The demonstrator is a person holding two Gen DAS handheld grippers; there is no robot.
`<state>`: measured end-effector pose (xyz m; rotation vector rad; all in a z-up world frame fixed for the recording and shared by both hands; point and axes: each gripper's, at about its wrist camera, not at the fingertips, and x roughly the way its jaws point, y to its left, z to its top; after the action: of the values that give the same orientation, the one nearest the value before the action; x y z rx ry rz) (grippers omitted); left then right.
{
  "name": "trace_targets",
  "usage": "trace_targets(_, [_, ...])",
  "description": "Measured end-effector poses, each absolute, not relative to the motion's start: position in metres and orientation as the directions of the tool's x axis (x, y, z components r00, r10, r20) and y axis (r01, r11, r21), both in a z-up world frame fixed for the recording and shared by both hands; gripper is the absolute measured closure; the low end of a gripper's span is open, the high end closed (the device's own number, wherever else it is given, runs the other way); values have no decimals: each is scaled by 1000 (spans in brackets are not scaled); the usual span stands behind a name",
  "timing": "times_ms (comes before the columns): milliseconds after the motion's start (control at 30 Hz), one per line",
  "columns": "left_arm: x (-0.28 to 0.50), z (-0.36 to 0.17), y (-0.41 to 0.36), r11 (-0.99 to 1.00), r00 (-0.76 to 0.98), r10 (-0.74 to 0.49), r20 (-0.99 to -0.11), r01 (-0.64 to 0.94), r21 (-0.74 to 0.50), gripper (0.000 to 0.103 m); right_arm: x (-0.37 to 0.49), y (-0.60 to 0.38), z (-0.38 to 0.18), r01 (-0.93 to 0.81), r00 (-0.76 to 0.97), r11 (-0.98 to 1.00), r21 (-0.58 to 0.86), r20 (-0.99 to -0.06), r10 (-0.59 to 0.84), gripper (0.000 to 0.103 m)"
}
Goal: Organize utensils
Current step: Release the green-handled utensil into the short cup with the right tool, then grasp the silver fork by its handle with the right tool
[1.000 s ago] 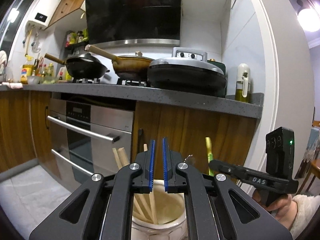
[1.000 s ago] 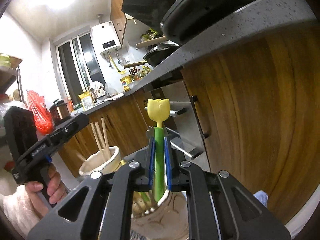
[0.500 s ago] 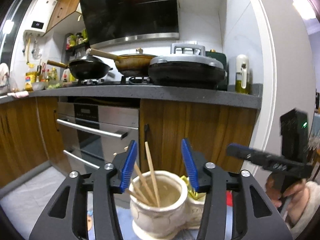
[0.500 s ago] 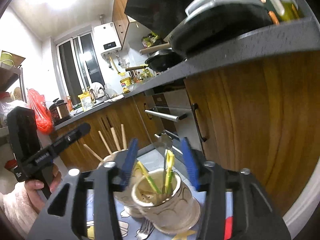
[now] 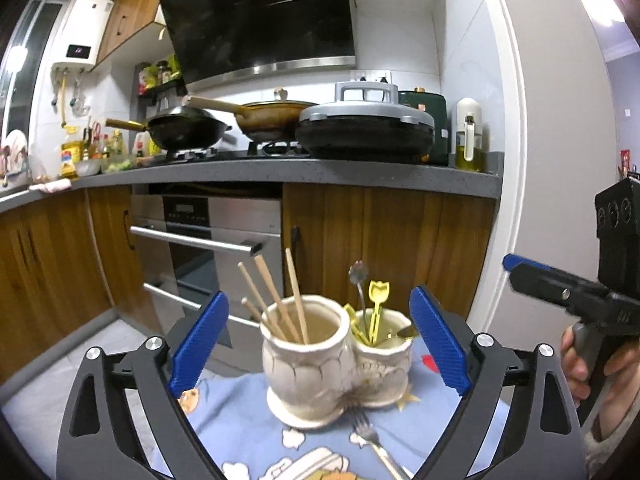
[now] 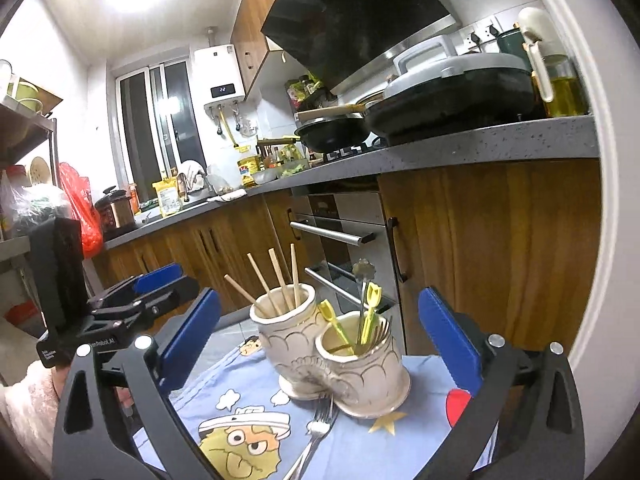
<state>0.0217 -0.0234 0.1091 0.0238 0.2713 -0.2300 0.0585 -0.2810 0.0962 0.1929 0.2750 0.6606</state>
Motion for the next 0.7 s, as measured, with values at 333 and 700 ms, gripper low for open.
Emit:
trace_targets(333, [-7,83,-24,979,923,-158,-351,193,69,9,37,-283,77,-499,771,837,223,-325,547,5])
trace_targets(700, [-8,26,-12,982,862,-159,-480,190,15,9,46,-268,24,-437,740,883,169,-491,460,5])
